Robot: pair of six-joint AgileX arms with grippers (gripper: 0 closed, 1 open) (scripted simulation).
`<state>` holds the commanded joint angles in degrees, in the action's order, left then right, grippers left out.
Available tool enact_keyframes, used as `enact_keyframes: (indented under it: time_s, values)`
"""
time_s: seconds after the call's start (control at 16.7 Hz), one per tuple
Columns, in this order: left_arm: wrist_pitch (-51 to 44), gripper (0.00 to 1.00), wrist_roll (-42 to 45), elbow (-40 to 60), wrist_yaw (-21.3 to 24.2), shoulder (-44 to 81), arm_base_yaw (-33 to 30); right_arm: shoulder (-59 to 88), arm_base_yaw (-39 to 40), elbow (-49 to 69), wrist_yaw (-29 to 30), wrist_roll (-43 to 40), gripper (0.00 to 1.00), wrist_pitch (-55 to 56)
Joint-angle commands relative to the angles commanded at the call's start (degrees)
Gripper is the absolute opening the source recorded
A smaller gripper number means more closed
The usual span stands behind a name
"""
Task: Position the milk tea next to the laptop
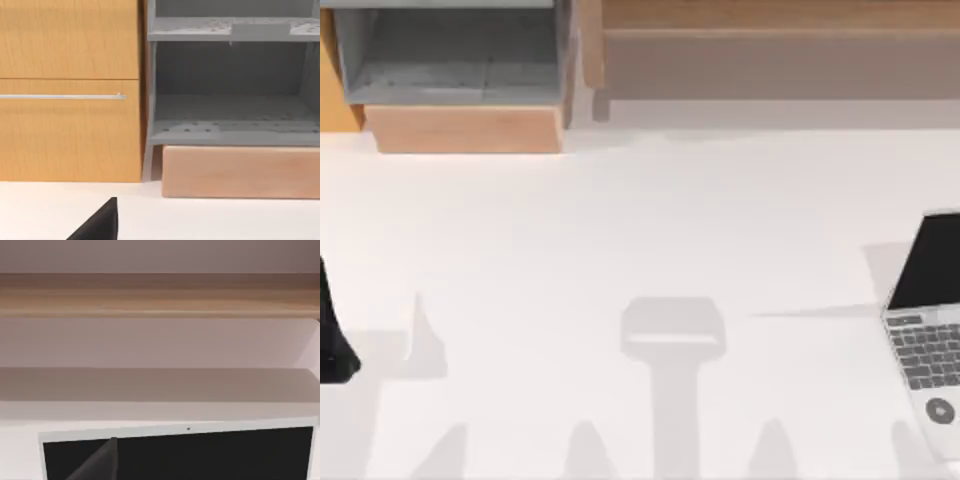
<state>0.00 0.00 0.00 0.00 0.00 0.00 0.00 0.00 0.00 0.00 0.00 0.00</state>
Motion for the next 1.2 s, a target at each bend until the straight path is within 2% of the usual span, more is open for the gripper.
enact_keyframes:
  time_s: [0.24, 0.48, 1.2]
  values:
    - [0.0, 1.0, 0.0, 0.0, 0.0, 0.0, 0.0, 1.7, -0.6, 0.3, -1.1, 0.0, 1.0, 1.4]
    - [0.0, 1.0, 0.0, 0.0, 0.0, 0.0, 0.0, 11.9, -5.5, 1.7, -6.4, -0.5, 1.0, 9.5]
    - [0.0, 1.0, 0.0, 0.0, 0.0, 0.0, 0.0, 71.5, -33.6, 10.4, -33.0, -3.6, 1.0, 54.1]
